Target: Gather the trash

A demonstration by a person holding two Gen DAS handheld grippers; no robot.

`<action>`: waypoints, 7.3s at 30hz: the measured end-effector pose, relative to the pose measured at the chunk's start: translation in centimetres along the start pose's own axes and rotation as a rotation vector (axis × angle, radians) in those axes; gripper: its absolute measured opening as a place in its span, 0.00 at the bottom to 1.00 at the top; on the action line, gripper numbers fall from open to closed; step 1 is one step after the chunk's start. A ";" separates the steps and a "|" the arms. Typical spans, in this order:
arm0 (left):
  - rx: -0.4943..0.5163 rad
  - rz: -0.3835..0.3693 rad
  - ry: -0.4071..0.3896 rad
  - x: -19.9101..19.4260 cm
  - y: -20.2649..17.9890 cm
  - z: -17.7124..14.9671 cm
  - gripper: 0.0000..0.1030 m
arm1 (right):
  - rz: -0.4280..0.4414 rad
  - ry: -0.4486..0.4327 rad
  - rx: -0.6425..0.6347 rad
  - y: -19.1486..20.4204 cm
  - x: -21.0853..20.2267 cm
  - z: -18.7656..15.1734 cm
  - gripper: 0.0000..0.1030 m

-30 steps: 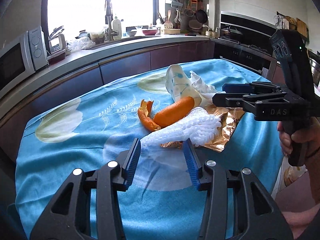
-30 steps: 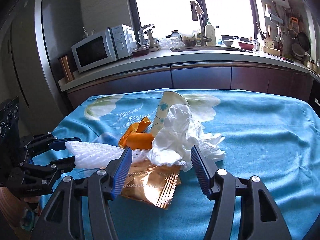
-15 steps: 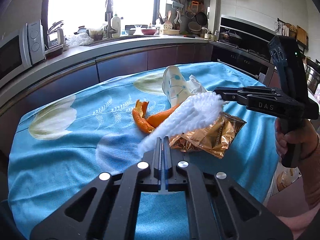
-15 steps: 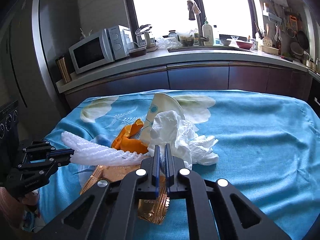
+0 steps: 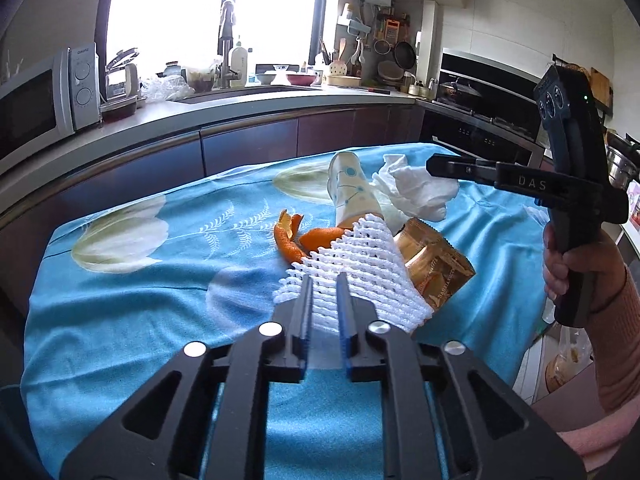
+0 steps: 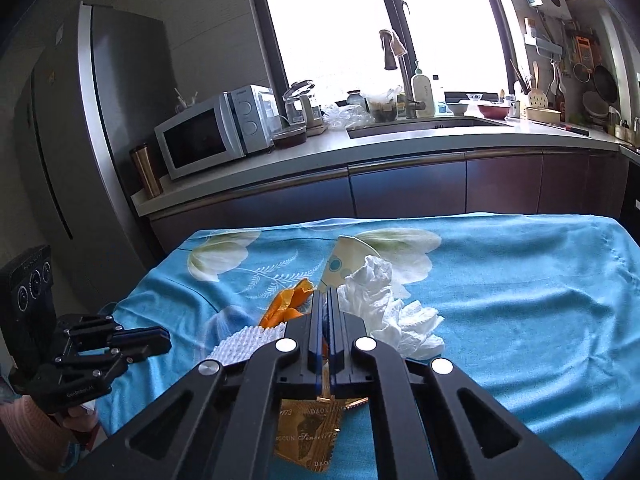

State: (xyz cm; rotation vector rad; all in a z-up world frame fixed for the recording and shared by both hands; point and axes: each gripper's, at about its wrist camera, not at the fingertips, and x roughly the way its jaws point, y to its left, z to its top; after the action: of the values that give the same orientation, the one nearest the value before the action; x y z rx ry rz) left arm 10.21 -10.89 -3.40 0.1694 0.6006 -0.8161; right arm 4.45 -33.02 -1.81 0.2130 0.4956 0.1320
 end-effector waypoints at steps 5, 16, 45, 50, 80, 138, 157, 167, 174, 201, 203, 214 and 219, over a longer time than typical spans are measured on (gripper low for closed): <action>-0.045 -0.042 0.015 -0.5 0.3 -0.8 0.32 | 0.027 -0.043 0.005 0.1 -1.7 0.5 0.01; -0.098 -0.062 0.103 0.4 -0.6 -3.7 0.49 | 0.143 -0.045 0.025 1.1 -2.1 -0.2 0.01; -0.185 0.090 0.064 -3.3 2.2 -4.5 0.15 | -0.028 0.213 0.079 -1.7 -2.8 -8.3 0.13; -0.209 0.135 0.028 -6.4 3.8 -5.2 0.15 | 0.001 0.129 0.060 -0.5 -4.8 -6.0 0.13; -0.542 0.594 -0.038 -24.4 19.5 -16.0 0.16 | 0.692 0.301 -0.353 29.4 10.5 -3.0 0.13; -0.643 0.631 0.015 -19.9 24.3 -19.0 0.39 | 0.693 0.449 -0.363 36.1 16.9 -4.8 0.34; -0.354 0.257 -0.027 -12.3 10.4 -9.9 0.46 | 0.443 0.215 -0.171 18.1 5.5 -2.4 0.39; -0.241 0.064 0.047 -6.0 3.6 -7.8 0.49 | 0.152 0.163 0.001 6.0 1.3 -4.4 0.39; -0.212 0.009 0.093 -3.2 1.3 -6.9 0.50 | 0.097 0.205 0.091 2.1 1.5 -7.1 0.39; -0.310 -0.058 0.205 2.7 1.9 -5.3 0.33 | 0.289 0.280 0.136 3.1 4.1 -9.6 0.12; -0.319 -0.046 0.207 2.6 2.2 -5.4 0.15 | 0.286 0.278 0.144 2.9 3.8 -9.6 0.15; -0.347 -0.038 0.168 0.9 3.4 -5.9 0.13 | 0.216 0.221 0.341 -2.0 2.9 -9.0 0.45; -0.342 -0.017 0.143 -0.4 3.7 -6.0 0.12 | 0.235 0.206 0.411 -2.5 4.1 -8.3 0.46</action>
State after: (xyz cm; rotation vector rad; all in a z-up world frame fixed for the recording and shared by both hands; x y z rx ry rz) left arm 10.04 -5.88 -8.43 -0.0905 0.8675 -0.7094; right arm 4.21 -33.27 -11.40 0.6659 0.6999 0.2833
